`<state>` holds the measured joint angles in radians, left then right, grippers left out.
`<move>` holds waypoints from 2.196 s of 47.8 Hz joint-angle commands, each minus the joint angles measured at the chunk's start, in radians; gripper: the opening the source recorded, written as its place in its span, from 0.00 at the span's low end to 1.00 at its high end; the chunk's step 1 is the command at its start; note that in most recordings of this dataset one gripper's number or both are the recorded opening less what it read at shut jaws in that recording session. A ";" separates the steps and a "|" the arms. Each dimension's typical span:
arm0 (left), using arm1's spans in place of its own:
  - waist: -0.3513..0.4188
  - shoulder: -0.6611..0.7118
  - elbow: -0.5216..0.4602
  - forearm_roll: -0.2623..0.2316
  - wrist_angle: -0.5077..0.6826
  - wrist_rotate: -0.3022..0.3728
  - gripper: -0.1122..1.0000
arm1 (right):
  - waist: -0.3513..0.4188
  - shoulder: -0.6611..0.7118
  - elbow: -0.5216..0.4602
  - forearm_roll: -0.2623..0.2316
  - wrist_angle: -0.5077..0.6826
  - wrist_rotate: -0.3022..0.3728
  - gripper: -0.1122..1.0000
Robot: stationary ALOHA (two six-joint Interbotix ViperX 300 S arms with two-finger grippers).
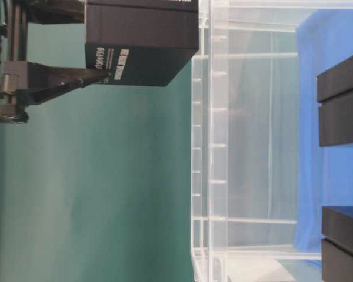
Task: Take the box out of the case with the right arm.
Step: 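Carry the box forward and lower it right of the other boxes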
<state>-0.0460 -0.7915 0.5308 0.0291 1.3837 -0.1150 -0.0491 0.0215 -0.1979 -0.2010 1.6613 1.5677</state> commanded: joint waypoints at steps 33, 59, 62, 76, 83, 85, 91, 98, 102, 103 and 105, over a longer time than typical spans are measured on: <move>-0.002 0.003 -0.026 0.003 -0.005 0.000 0.12 | 0.328 -0.032 -0.029 0.003 0.041 0.298 0.68; -0.002 0.003 -0.026 0.002 -0.005 0.000 0.12 | 0.379 -0.031 -0.025 0.012 0.060 0.357 0.68; -0.002 0.003 -0.026 0.002 -0.005 0.000 0.12 | 0.379 -0.031 -0.020 0.012 0.063 0.359 0.68; -0.002 0.003 -0.026 0.002 -0.006 0.000 0.12 | 0.377 -0.032 0.002 0.012 0.055 0.364 0.68; -0.002 0.003 -0.025 0.002 -0.006 0.000 0.12 | 0.377 -0.031 0.011 0.014 0.055 0.365 0.68; -0.002 0.003 -0.025 0.002 -0.005 0.000 0.12 | 0.377 -0.028 0.018 0.015 0.052 0.368 0.68; -0.002 0.003 -0.026 0.002 -0.005 0.000 0.12 | 0.377 -0.015 0.064 0.020 0.012 0.385 0.68; -0.002 0.003 -0.026 0.002 -0.005 0.000 0.12 | 0.377 0.000 0.147 0.026 -0.097 0.399 0.68; -0.002 0.003 -0.025 0.003 -0.005 0.000 0.12 | 0.377 0.006 0.210 0.040 -0.172 0.414 0.68; -0.002 0.005 -0.026 0.002 -0.006 0.000 0.12 | 0.377 0.006 0.225 0.044 -0.186 0.417 0.68; -0.002 0.003 -0.025 0.002 -0.006 0.000 0.12 | 0.377 0.006 0.255 0.049 -0.209 0.425 0.68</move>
<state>-0.0445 -0.7915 0.5308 0.0291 1.3837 -0.1150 0.3298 0.0445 0.0245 -0.1626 1.4987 1.9834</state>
